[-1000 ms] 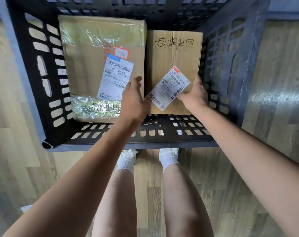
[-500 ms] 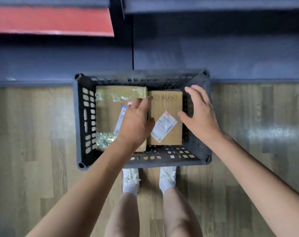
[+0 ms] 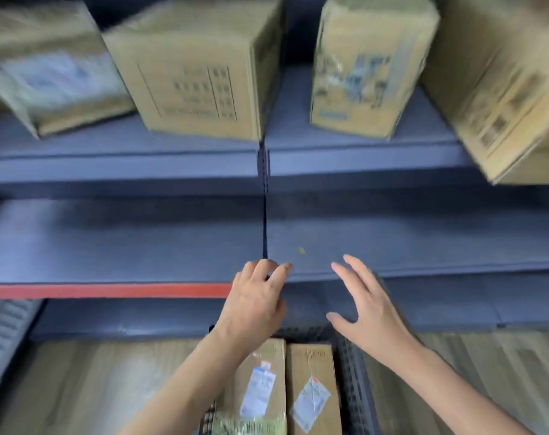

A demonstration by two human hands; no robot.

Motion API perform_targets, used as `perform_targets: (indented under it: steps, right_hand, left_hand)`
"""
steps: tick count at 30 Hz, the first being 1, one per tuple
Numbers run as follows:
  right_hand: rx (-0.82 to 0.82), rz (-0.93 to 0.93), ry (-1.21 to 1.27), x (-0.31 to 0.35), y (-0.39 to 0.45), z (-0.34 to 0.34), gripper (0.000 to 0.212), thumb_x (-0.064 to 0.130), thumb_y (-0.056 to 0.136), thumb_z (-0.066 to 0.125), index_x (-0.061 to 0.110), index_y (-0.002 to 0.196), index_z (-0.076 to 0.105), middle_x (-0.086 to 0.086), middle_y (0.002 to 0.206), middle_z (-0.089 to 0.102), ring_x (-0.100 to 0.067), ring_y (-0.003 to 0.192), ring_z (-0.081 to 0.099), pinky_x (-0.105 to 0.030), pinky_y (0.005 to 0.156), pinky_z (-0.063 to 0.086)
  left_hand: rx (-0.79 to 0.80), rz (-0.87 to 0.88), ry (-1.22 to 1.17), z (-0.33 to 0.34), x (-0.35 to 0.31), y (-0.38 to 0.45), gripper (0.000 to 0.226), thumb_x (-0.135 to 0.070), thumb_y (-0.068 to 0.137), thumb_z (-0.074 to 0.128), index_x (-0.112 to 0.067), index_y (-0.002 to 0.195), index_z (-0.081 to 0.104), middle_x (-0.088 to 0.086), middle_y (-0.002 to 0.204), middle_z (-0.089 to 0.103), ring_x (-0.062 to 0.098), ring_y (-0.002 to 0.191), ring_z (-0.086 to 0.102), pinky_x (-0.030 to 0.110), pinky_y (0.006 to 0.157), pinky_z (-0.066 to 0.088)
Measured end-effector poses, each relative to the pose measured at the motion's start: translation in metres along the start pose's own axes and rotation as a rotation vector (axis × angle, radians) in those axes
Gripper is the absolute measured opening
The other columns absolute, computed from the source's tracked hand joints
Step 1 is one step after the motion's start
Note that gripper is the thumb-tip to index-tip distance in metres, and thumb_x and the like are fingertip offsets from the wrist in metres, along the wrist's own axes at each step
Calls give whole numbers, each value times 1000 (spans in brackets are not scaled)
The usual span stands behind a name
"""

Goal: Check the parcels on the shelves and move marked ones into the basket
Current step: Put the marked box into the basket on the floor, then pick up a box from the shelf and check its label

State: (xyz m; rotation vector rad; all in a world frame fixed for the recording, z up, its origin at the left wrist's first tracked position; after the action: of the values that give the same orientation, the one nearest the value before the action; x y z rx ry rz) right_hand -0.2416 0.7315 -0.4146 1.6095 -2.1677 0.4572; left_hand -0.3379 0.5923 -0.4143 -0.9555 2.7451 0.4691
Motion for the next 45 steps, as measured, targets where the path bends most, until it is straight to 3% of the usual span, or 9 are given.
perform_targets:
  steps: [3, 8, 13, 16, 23, 28, 33, 38, 45]
  right_hand:
    - [-103, -55, -13, 36, 2, -50, 72, 29, 80, 67, 21, 142, 31, 5, 152, 19, -17, 138, 28, -24, 107, 27]
    - [-209, -150, -48, 84, -2, -127, 70, 38, 87, 55, 28, 145, 16, 26, 142, 8, 7, 135, 8, -2, 99, 6]
    - [-309, -236, -90, 123, -12, -198, 70, 41, 89, 53, 32, 145, 13, 31, 138, 1, 14, 132, 3, 0, 98, 6]
    - [-415, -262, -92, 144, -16, -249, 68, 39, 88, 54, 35, 143, 15, 35, 136, 3, 15, 132, 5, 1, 97, 10]
    - [-664, -318, -230, 192, -19, -361, 69, 34, 86, 59, 27, 143, 21, 25, 136, 16, 17, 123, 6, 7, 96, -2]
    - [-823, -346, -274, 210, -42, -417, 64, 29, 86, 60, 23, 142, 29, 12, 145, 29, 5, 132, 20, -2, 100, 12]
    - [-912, -318, -358, 195, -69, -470, 63, 27, 85, 61, 21, 141, 31, 7, 146, 31, -7, 135, 25, -15, 101, 18]
    - [-953, -310, -393, 147, -89, -517, 61, 24, 85, 62, 19, 139, 34, 5, 144, 33, -12, 133, 29, -16, 98, 21]
    - [-939, -322, -369, 49, -92, -588, 59, 24, 87, 60, 20, 139, 33, 5, 145, 31, -10, 133, 28, -16, 99, 21]
  left_hand:
    - [-108, 75, 87, -61, -9, 15, 57, -19, 53, 61, -18, 108, 51, -1, 90, 63, 23, 75, 60, 28, 59, 51]
    - [-253, 166, 120, -144, -28, 38, 68, -13, 49, 72, -19, 113, 50, -4, 94, 60, 15, 78, 47, 23, 65, 51]
    - [-343, 241, 120, -219, -54, 60, 69, -20, 52, 74, -20, 116, 51, -9, 96, 59, 10, 82, 46, 15, 70, 46]
    - [-428, 281, 140, -264, -62, 76, 76, -22, 48, 78, -20, 119, 49, -7, 100, 57, 11, 86, 40, 24, 83, 36]
    - [-660, 396, 122, -378, -90, 102, 69, -25, 56, 61, -18, 123, 45, -2, 107, 59, 13, 97, 42, 24, 90, 34]
    - [-702, 442, 110, -425, -118, 109, 69, -22, 65, 76, -15, 127, 46, 2, 115, 59, 13, 105, 38, 29, 89, 43]
    - [-698, 470, 104, -446, -162, 122, 61, -30, 76, 64, -14, 131, 45, 2, 119, 52, 16, 106, 37, 20, 92, 30]
    - [-706, 465, 204, -449, -216, 144, 63, -32, 74, 67, -13, 130, 47, 6, 118, 52, 27, 107, 46, 35, 91, 41]
    - [-737, 423, 263, -439, -323, 196, 63, -38, 72, 53, -11, 129, 48, 8, 116, 53, 30, 104, 48, 36, 89, 41]
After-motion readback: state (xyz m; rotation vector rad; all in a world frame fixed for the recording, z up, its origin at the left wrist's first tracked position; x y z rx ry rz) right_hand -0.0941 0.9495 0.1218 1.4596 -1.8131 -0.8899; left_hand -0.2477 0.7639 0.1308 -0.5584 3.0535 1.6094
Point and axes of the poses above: each hand's wrist, its own y-axis towards the middle knuckle, its own z-axis out of the palm, x = y × z, the point moved 5 cm from there along y, towards the middle knuckle
